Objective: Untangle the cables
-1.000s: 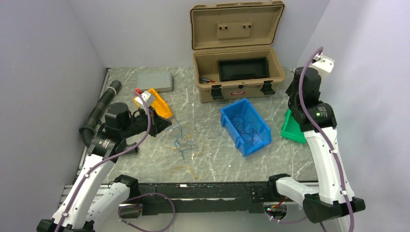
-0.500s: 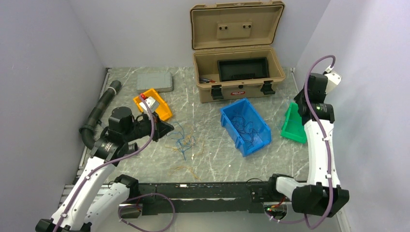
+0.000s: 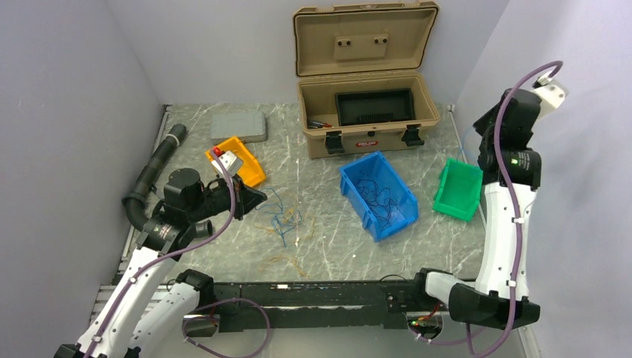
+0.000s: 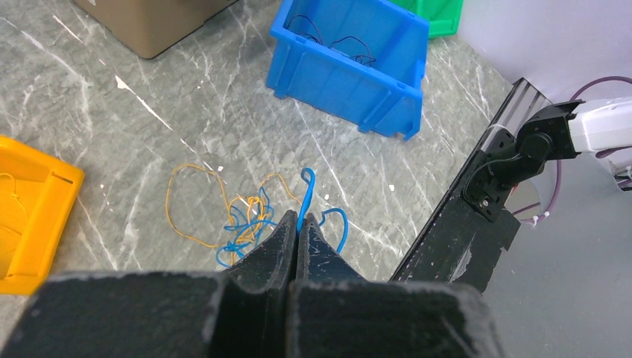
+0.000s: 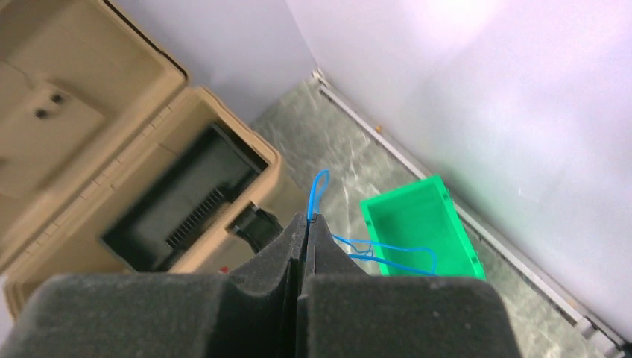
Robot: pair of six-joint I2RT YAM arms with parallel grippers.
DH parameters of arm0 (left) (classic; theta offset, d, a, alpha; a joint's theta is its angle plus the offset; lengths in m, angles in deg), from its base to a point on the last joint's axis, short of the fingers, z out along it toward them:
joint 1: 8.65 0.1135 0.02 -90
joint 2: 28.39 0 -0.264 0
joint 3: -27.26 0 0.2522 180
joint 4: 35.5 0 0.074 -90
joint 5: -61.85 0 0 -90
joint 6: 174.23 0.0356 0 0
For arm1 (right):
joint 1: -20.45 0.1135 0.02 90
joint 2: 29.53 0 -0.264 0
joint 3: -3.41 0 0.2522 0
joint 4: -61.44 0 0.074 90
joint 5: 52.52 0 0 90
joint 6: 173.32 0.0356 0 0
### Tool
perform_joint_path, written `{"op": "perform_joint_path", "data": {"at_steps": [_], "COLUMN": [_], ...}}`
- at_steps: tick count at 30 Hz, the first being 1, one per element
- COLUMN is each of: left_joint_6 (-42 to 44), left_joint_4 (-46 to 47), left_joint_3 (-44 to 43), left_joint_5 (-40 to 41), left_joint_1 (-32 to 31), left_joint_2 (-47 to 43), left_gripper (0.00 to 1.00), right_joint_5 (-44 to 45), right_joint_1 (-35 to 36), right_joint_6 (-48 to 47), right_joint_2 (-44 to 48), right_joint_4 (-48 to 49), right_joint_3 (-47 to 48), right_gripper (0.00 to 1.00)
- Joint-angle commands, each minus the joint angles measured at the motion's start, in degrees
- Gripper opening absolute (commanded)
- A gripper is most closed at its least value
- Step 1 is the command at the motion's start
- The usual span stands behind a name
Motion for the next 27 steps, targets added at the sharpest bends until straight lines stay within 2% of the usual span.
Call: {"op": "perform_joint_path", "data": {"at_steps": [1,5,9,12,27], "left_joint_6": [1.19,1.2,0.67,0.84,1.08], "left_joint_4": [2.1,2.22,2.83,2.85,2.39], "left_joint_3": [0.19,0.3,0.73,0.81,0.83], "left_joint_5": [-0.39,-0.56,-0.71,-0.84,1.42], "left_joint_1": [-0.21,-0.15,-0.29,-0.45,-2.29], "left_joint_2": [-0.73,-0.39,0.27,0.98,3.29], "left_gripper": [0.0,0.0,0.0,0.0,0.0], "right_joint_5": [2.12,3.73,6.17,4.8,5.76], "right_joint_1": [-0.56,-0.74,-1.49,-2.67,-4.4], "right_joint_6": [-1.01,-0.53,0.27,0.67,4.04], "right_joint_2": [-2.36,-4.34,-5.07,-5.38,-3.7], "right_joint_4": [-3.37,-5.17,-4.53,-3.08,6.29], "right_joint_3": [7.82,10.09,7.8,5.89,-14.84], "right_gripper": [0.0,0.0,0.0,0.0,0.0]}}
